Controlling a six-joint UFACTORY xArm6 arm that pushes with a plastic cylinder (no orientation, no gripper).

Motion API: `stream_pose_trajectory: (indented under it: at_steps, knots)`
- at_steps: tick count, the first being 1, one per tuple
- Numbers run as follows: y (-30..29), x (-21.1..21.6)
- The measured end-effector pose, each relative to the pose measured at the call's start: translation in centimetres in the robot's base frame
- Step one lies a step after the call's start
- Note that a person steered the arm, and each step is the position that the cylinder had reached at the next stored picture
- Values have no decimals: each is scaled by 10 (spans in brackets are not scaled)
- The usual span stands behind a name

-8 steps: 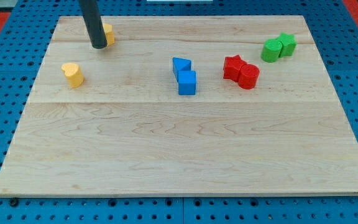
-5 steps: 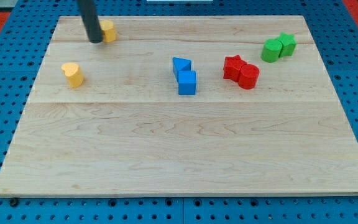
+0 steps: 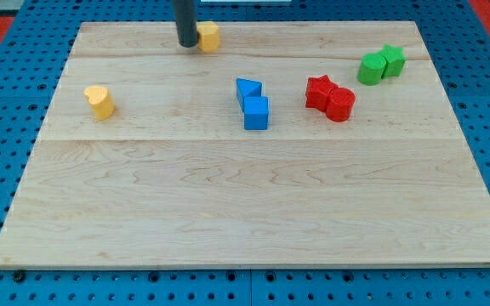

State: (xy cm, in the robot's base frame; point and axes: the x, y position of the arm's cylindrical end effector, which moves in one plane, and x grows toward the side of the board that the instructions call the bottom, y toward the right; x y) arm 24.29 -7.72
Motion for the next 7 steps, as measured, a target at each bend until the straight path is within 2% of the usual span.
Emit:
stream_pose_trajectory:
  at_steps: [1, 2, 3, 4, 5, 7]
  knots:
    - [40, 5]
    - [13, 27]
    - [-45, 91]
    - [-76, 179]
    - [-131, 172]
    - [-150, 124]
